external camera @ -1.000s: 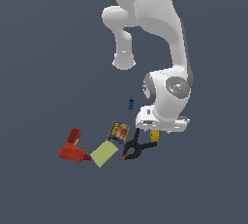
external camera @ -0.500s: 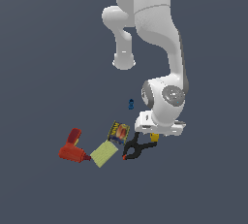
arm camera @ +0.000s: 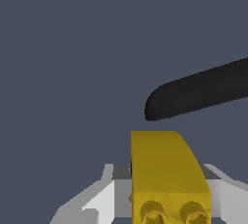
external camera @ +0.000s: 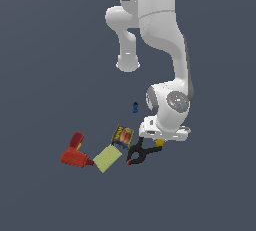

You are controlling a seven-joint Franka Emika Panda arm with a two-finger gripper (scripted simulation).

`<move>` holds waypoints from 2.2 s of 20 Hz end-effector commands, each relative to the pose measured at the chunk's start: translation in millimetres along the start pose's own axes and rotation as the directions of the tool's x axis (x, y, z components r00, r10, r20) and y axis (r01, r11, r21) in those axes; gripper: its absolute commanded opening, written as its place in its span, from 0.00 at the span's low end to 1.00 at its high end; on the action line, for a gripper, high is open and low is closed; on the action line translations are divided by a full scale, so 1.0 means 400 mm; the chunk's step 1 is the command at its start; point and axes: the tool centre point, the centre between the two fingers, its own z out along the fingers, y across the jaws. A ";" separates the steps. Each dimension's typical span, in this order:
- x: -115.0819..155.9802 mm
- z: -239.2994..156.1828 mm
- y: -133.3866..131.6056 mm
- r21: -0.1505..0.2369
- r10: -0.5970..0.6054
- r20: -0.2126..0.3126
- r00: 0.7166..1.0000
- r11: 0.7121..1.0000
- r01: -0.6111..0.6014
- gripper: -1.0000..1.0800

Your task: Pick up a designated object from a clutter of objects.

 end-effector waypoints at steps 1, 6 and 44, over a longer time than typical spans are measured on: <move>0.001 0.000 0.001 0.000 0.000 -0.001 1.000 1.000 0.000 0.00; 0.000 0.000 0.000 0.000 0.000 0.000 1.000 1.000 0.000 0.00; 0.057 -0.694 0.586 0.003 0.000 0.000 1.000 1.000 0.000 0.00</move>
